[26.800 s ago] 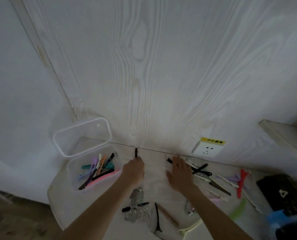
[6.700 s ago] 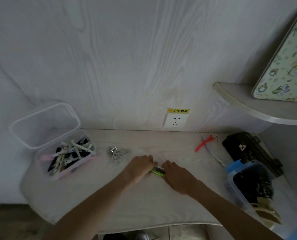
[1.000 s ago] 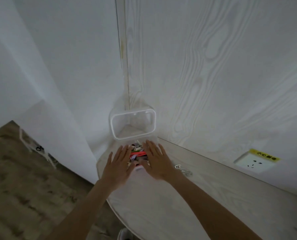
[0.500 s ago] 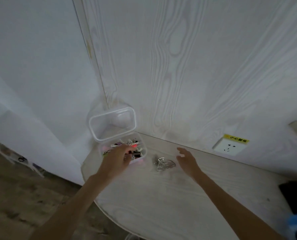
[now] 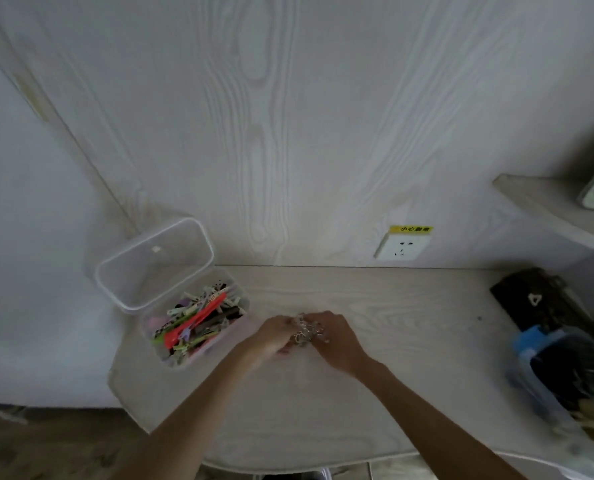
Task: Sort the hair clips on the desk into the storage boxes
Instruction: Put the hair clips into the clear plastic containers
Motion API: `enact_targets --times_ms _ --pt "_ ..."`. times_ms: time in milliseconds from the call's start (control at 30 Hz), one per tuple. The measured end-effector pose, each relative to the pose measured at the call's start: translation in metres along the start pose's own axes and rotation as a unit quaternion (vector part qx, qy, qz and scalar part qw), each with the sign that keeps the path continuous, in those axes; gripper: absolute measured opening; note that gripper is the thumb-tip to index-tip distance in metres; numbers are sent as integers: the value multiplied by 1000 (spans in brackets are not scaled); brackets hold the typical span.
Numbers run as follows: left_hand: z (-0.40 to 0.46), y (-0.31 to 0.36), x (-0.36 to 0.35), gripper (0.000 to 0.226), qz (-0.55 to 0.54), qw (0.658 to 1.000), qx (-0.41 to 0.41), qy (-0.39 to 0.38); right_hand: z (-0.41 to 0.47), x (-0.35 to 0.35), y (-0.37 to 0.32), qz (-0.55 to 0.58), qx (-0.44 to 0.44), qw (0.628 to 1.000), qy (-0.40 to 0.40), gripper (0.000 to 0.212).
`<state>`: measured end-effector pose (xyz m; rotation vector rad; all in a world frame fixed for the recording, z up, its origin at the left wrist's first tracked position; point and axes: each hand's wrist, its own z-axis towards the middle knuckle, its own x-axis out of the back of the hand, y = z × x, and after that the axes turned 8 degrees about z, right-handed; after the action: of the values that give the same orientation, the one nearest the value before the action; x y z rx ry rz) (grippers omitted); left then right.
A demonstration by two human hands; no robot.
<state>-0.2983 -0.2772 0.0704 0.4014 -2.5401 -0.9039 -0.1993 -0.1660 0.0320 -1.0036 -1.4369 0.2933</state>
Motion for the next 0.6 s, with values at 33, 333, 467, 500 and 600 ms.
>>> enact_targets --times_ms 33,333,467,500,600 --pt "-3 6 -3 8 -23 1000 0 -19 -6 7 -1 38 -31 999 9 28" --pt "-30 126 -92 19 11 970 -138 -200 -116 137 25 195 -123 950 211 29" --pt "-47 173 -164 28 70 946 -197 -246 -171 187 38 147 -174 916 330 26" --pt "-51 184 -186 29 80 937 -216 -263 -186 199 43 112 -185 905 367 22" --pt "-58 203 -237 26 110 917 -261 -280 -215 223 63 77 -198 864 457 24"
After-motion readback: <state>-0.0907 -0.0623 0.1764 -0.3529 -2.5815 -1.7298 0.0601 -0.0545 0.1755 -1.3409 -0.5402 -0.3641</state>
